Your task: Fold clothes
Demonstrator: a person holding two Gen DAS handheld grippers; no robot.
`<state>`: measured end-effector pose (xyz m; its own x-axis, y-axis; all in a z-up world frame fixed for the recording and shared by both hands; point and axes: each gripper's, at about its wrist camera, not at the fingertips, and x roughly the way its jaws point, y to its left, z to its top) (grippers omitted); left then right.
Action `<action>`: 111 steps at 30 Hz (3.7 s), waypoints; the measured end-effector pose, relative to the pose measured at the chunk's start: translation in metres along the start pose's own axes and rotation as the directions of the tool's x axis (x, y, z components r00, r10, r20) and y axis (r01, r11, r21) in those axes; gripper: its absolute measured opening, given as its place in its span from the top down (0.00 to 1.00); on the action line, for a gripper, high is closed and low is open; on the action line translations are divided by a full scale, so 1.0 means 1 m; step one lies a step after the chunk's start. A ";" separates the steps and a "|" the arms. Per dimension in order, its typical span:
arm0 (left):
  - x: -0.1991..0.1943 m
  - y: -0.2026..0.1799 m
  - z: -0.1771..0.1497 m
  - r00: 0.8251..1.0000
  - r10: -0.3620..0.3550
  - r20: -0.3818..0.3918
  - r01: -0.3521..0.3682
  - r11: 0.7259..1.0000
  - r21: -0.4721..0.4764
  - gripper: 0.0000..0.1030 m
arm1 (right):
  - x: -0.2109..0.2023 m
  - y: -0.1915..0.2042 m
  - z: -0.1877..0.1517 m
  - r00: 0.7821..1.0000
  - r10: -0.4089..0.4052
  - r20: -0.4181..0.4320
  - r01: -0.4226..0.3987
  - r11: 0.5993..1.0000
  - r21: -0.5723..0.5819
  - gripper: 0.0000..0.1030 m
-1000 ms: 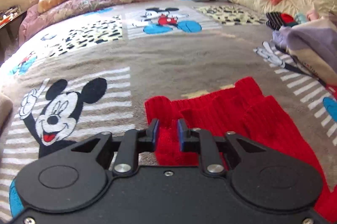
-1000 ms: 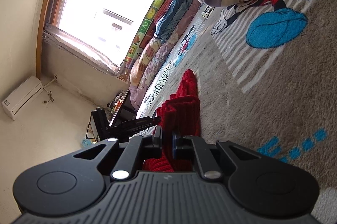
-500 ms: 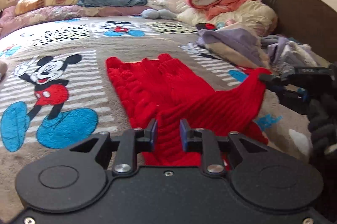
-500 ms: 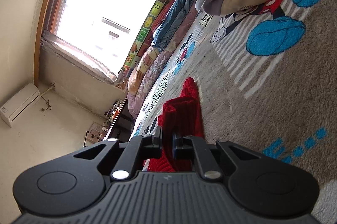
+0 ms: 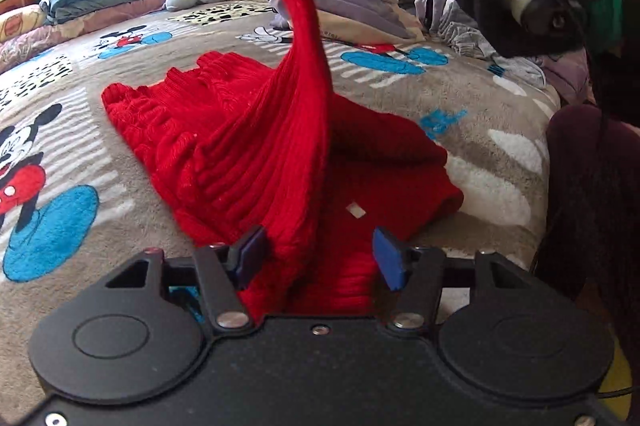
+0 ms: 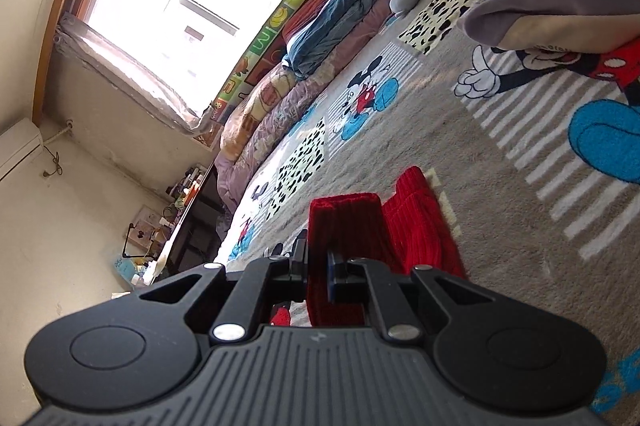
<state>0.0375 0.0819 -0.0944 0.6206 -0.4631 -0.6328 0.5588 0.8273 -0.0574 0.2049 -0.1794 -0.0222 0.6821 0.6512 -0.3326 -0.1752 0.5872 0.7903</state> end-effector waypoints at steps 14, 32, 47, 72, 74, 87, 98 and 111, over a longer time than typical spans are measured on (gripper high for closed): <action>-0.010 0.035 -0.012 0.987 -0.145 0.066 0.154 0.976 -0.156 0.45 | 0.120 0.072 -0.006 0.982 -0.131 -0.134 0.100 0.971 -0.216 0.90; -0.013 0.054 -0.016 0.978 -0.194 0.076 0.207 0.952 -0.225 0.45 | 0.228 0.075 -0.050 0.903 -0.372 -0.214 0.243 0.855 -0.458 0.90; -0.014 0.047 -0.010 0.987 -0.157 0.032 0.160 0.974 -0.162 0.43 | 0.173 0.092 -0.035 0.951 -0.250 -0.184 0.109 0.824 -0.556 0.67; -0.028 0.031 0.024 0.981 0.022 0.195 -0.012 0.998 -0.054 0.39 | 0.039 0.059 -0.095 0.960 -0.140 -0.244 -0.031 0.809 -0.587 0.69; -0.013 0.031 0.025 0.988 0.015 0.154 -0.007 0.999 -0.052 0.39 | 0.029 0.049 -0.090 0.965 -0.118 -0.235 -0.023 0.851 -0.524 0.69; -0.009 0.019 0.014 0.991 0.100 0.087 -0.101 0.995 0.000 0.36 | -0.074 0.003 -0.105 0.987 -0.162 0.015 0.119 0.659 -0.743 0.67; -0.034 -0.027 -0.034 0.945 0.325 0.047 -0.322 0.889 0.326 0.36 | -0.115 -0.022 -0.161 0.974 -0.208 0.093 0.163 0.350 -0.922 0.63; 0.012 -0.052 -0.054 0.892 0.440 0.102 -0.416 0.712 0.565 0.42 | -0.089 -0.032 -0.228 0.942 -0.311 0.124 0.110 -0.063 -0.992 0.53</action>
<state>-0.0141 0.0506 -0.1408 0.8560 -0.0815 -0.5106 0.4504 0.6025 0.6589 -0.0116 -0.1461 -0.1348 0.7854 0.3711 -0.4954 -0.6181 0.5113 -0.5971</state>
